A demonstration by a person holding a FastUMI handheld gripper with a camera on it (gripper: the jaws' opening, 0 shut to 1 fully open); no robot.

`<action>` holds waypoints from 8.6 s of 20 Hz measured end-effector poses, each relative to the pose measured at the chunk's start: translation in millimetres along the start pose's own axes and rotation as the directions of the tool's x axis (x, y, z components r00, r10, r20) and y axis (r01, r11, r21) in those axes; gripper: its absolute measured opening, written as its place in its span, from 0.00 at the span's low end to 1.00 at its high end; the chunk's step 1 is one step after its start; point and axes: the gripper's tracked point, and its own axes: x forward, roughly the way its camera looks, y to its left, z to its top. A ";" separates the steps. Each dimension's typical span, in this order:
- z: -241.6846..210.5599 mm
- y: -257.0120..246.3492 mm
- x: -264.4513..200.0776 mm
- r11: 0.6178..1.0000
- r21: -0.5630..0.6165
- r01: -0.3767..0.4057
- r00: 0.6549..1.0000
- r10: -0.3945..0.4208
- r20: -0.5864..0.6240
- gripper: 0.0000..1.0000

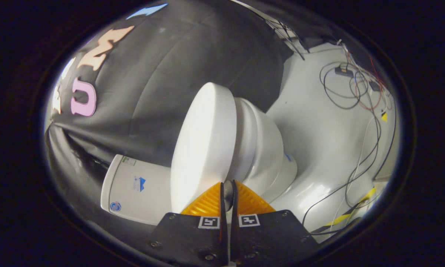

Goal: Open the toilet lid.

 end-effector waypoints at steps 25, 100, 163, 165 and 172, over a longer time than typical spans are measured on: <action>-6.7 188.8 -58.1 0.870 -0.453 -0.194 0.961 0.261 0.090 0.08; -123.1 353.2 -41.4 0.541 -0.829 -0.142 0.902 0.416 0.117 0.11; -30.1 336.9 -139.7 0.533 -0.844 -0.067 0.865 0.452 0.217 1.00; -21.8 330.4 -146.1 0.532 -0.845 -0.053 0.868 0.443 0.224 1.00; 29.6 302.3 -169.2 0.499 -0.863 0.075 0.857 0.411 0.312 1.00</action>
